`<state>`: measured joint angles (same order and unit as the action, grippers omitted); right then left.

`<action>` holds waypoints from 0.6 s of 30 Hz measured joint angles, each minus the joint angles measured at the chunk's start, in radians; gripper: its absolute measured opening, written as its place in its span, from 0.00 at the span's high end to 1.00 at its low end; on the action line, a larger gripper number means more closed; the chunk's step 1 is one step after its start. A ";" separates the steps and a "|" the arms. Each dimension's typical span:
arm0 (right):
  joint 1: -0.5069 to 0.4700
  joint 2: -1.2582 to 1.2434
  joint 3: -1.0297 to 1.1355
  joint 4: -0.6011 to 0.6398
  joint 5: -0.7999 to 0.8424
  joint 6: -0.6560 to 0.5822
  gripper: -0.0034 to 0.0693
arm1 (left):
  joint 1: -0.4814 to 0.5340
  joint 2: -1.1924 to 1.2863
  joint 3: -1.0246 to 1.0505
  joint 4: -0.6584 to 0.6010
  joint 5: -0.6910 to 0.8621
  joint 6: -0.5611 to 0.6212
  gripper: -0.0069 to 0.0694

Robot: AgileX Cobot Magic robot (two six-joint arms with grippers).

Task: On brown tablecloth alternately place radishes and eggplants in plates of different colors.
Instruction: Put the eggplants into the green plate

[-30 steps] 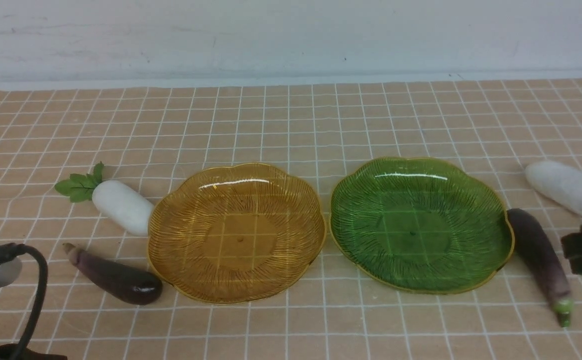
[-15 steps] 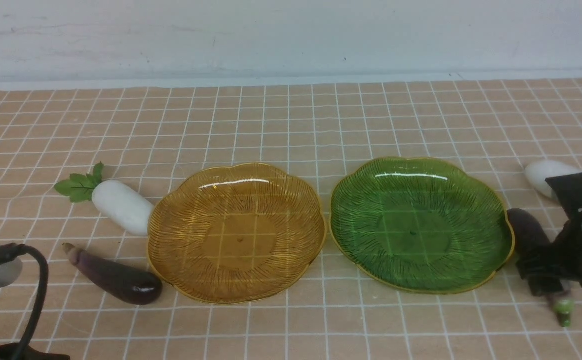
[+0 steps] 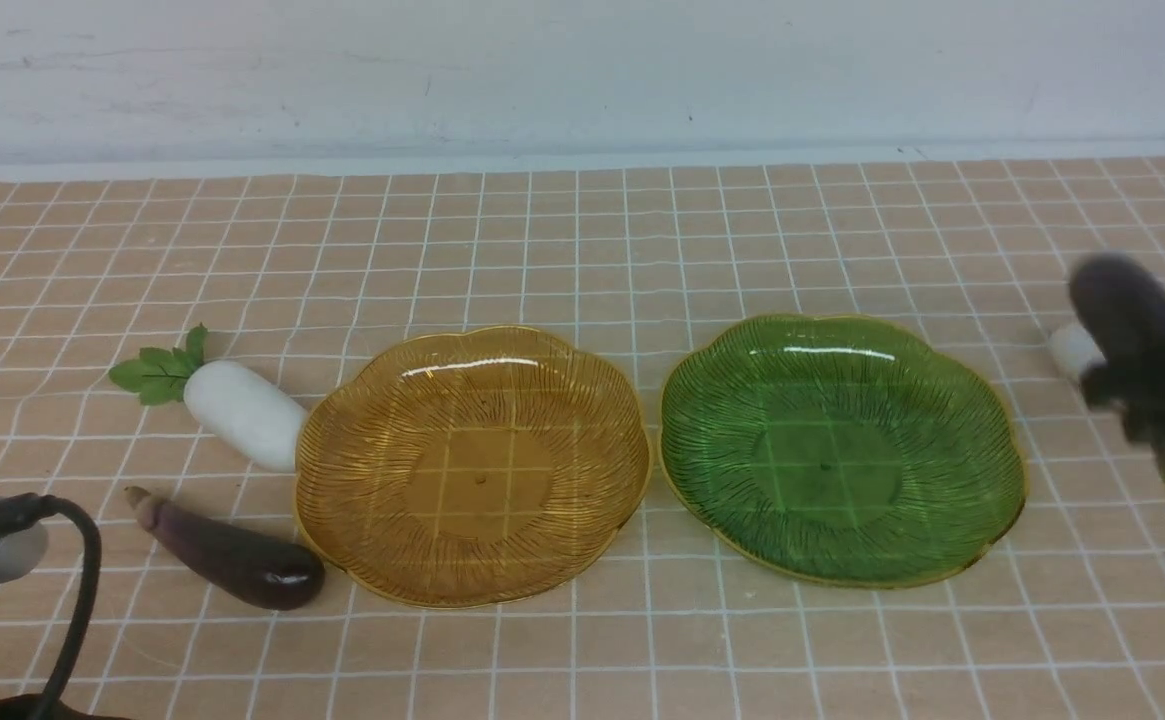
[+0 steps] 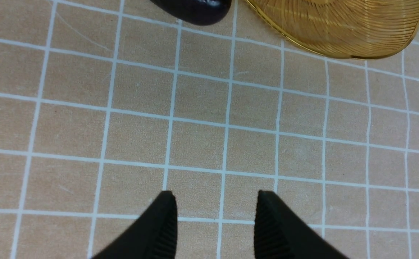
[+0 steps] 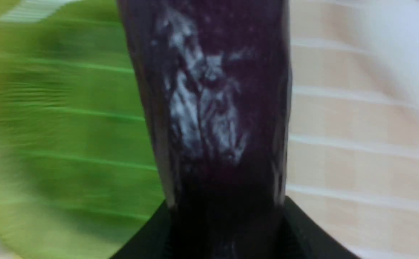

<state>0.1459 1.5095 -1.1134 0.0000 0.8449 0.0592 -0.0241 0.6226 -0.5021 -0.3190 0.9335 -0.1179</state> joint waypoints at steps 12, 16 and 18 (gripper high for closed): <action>0.189 0.233 -0.002 0.184 -0.164 -0.201 0.40 | 0.000 0.000 0.000 0.006 0.000 0.000 0.54; 0.177 0.261 -0.029 0.159 -0.134 -0.203 0.09 | 0.000 0.000 0.000 0.007 0.000 0.000 0.54; 0.162 0.261 -0.056 0.137 -0.098 -0.198 0.04 | 0.000 0.000 0.000 0.007 0.000 0.000 0.54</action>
<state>0.3079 1.7703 -1.1691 0.1371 0.7467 -0.1386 -0.0241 0.6226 -0.5021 -0.3119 0.9335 -0.1179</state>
